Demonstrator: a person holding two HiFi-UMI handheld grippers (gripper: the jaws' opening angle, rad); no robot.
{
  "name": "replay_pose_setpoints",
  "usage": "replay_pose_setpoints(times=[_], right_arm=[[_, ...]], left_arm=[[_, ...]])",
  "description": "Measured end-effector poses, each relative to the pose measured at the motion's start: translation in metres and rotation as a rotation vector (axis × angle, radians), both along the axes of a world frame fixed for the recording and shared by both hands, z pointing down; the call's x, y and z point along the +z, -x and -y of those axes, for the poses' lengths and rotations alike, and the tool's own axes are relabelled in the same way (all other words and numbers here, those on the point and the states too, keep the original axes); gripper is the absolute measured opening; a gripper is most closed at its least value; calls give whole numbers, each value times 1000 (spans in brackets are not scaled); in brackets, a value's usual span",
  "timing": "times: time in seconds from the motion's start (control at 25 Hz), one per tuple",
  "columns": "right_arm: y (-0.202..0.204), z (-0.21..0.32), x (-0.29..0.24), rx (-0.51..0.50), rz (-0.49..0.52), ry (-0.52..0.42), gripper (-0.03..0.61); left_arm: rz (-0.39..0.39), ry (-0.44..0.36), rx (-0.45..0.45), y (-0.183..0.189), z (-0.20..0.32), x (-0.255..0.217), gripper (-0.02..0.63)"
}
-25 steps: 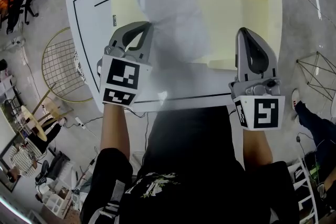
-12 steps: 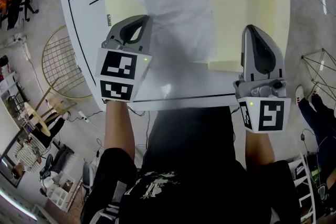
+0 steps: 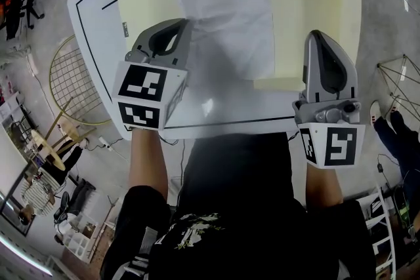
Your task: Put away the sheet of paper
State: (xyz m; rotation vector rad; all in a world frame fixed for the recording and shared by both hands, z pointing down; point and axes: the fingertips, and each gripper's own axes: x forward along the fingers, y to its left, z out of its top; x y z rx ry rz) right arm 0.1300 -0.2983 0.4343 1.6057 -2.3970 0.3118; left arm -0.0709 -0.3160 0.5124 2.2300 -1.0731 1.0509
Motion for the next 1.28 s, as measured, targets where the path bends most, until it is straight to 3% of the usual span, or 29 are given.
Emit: replay_pose_setpoints(times=[0.48, 1.28], right_arm=[[-11, -3, 8, 18, 16, 19, -2], [-36, -4, 20, 31, 33, 58, -2]], left_arm=[[-89, 56, -52, -22, -4, 10, 0], [-107, 129, -6, -65, 5, 27, 0]])
